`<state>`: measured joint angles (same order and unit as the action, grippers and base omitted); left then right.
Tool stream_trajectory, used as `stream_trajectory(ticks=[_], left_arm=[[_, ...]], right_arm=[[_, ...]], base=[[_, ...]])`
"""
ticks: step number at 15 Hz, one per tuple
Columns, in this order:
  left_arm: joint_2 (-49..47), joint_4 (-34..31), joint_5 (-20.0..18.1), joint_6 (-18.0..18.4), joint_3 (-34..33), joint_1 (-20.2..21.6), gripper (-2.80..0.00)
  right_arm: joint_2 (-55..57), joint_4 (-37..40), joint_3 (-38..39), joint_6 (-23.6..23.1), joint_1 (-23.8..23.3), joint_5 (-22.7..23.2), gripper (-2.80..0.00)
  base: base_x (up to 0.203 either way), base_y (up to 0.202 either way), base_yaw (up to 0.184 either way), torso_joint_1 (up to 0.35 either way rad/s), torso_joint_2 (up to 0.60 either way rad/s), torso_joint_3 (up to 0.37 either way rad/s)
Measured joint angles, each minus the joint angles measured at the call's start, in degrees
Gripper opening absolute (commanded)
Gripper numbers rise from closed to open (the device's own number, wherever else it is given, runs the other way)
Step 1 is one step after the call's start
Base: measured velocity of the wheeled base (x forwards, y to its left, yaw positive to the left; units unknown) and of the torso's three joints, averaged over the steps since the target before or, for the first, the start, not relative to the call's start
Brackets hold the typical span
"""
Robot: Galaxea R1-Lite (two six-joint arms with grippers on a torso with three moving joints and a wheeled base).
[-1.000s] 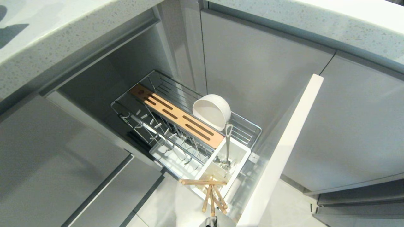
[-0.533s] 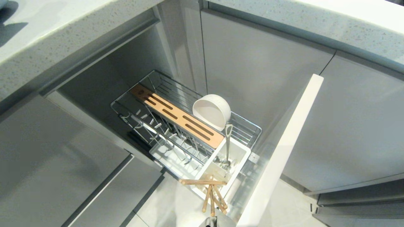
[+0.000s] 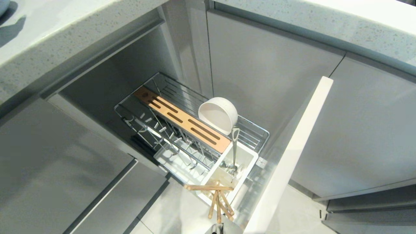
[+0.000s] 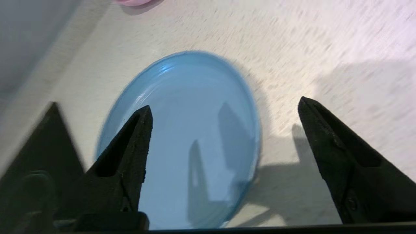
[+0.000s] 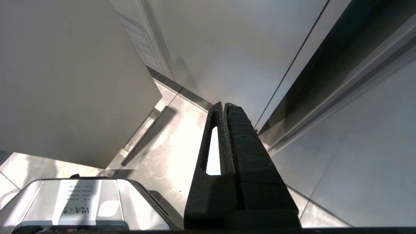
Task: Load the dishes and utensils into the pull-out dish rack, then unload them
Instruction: Take the plate out of the cupboard, then take the bowl out of the cupboard
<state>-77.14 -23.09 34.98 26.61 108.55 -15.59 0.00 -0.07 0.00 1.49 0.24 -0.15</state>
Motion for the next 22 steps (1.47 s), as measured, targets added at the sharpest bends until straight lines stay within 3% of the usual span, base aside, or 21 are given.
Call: stream_trajectory(ticks=[4, 5, 9, 14, 18, 22], left_arm=[[0.2, 3.9, -5.4, -10.4, 0.1, 0.0, 0.00], [0.2, 5.3, -6.0, -12.6, 0.1, 0.0, -2.80], [0.1, 14.3, -6.7, -18.4, 0.1, -0.3, -2.80], [-0.2, 18.0, -6.2, -34.6, -1.0, -4.2, -2.80], [-0.3, 13.8, -5.4, -43.6, -2.6, -11.5, -2.80], [-1.0, 12.7, -3.5, -49.2, -3.6, -23.9, -2.80]], right_arm=[[0.0, 0.0, 0.0, 0.0, 0.0, 0.0, -2.80], [0.0, 0.0, 0.0, 0.0, 0.0, 0.0, -2.80], [0.0, 0.0, 0.0, 0.0, 0.0, 0.0, -2.80], [0.0, 0.0, 0.0, 0.0, 0.0, 0.0, -2.80], [0.0, 0.0, 0.0, 0.0, 0.0, 0.0, -2.80], [0.0, 0.0, 0.0, 0.0, 0.0, 0.0, -2.80]], base=[[0.000, 0.000, 0.000, 0.000, 0.00, 0.000], [0.000, 0.000, 0.000, 0.000, 0.00, 0.000], [0.000, 0.000, 0.000, 0.000, 0.00, 0.000], [0.000, 0.000, 0.000, 0.000, 0.00, 0.000], [0.000, 0.000, 0.000, 0.000, 0.00, 0.000], [0.000, 0.000, 0.000, 0.000, 0.00, 0.000]])
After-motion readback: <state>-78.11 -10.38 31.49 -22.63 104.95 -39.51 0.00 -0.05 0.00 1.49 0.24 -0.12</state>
